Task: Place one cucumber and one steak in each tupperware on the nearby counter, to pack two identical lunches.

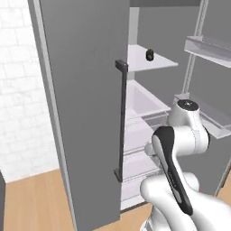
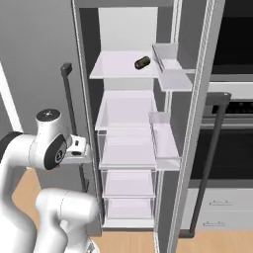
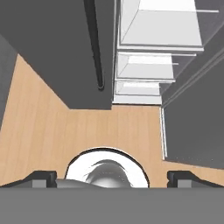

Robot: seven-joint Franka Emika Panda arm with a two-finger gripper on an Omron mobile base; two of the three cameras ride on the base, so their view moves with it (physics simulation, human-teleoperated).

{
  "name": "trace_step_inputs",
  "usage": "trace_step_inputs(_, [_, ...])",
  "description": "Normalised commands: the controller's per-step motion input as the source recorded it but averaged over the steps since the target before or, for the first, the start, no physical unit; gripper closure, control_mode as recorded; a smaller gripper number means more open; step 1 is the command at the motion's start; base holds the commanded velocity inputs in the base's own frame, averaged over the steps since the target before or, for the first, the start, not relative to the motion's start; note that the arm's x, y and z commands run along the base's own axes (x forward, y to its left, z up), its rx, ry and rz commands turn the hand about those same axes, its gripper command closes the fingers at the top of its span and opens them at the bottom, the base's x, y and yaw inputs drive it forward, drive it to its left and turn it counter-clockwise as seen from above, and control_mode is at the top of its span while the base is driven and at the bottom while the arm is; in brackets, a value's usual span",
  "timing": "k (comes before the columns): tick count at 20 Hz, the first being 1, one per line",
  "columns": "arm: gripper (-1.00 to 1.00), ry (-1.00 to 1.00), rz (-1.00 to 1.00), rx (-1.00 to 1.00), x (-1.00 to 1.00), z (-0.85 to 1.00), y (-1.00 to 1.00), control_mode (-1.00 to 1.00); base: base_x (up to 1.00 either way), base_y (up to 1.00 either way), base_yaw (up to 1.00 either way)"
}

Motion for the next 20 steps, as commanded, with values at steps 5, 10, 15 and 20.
trace_step_inputs(5, [-1.0,0.0,0.0,0.0,0.0,0.0,0.0,1.0,0.63,-0.56,-0.04])
trace_step_inputs(10, [-1.0,0.0,0.0,0.0,0.0,0.0,0.0,1.0,0.29,-0.26,-0.14])
trace_step_inputs(15, [-1.0,0.0,0.0,0.0,0.0,0.0,0.0,1.0,0.56,0.19,-0.11])
trace_step_inputs(20, [-1.0,-0.01,-0.05,0.0,0.0,0.18,0.0,-1.0,0.41,0.04,-0.08])
